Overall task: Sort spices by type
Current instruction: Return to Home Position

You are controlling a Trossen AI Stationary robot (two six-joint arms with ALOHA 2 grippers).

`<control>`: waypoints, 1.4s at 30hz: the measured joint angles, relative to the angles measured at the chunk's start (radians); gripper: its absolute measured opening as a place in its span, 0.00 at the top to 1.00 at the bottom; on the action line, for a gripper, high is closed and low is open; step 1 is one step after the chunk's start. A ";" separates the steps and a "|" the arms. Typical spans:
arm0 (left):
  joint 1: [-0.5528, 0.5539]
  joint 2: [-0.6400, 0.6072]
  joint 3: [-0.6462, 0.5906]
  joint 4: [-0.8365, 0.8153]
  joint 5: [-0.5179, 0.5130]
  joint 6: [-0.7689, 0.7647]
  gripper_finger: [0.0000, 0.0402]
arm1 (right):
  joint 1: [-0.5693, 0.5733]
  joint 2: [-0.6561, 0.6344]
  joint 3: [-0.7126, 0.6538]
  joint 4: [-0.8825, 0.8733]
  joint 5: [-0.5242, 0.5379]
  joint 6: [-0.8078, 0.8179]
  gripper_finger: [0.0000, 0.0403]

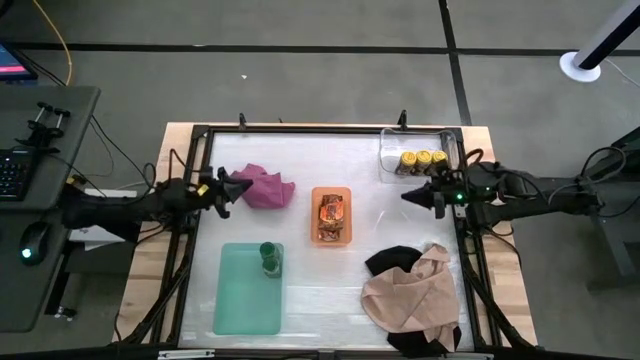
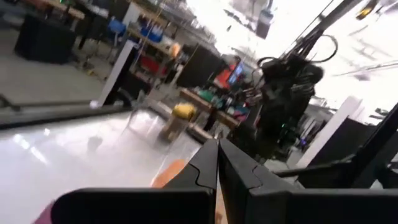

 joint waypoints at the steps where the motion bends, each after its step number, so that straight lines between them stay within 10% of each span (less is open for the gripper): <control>1: 0.000 -0.014 0.000 -0.030 0.000 -0.011 1.00 | 0.000 0.000 0.000 -0.013 -0.036 0.020 1.00; 7: 0.000 -0.039 0.000 -0.083 0.012 -0.165 1.00 | 0.064 -0.017 0.000 -0.107 -0.168 0.008 1.00; 12: 0.000 -0.039 0.000 -0.085 0.016 -0.195 1.00 | 0.175 -0.098 -0.038 -0.096 0.019 -0.063 1.00; 25: 0.000 -0.039 0.000 -0.085 0.017 -0.193 1.00 | 0.171 -0.404 -0.592 0.603 0.184 -0.219 1.00; 42: 0.000 -0.039 0.000 -0.085 0.018 -0.194 1.00 | 0.054 -0.454 -0.644 0.431 0.168 -0.674 1.00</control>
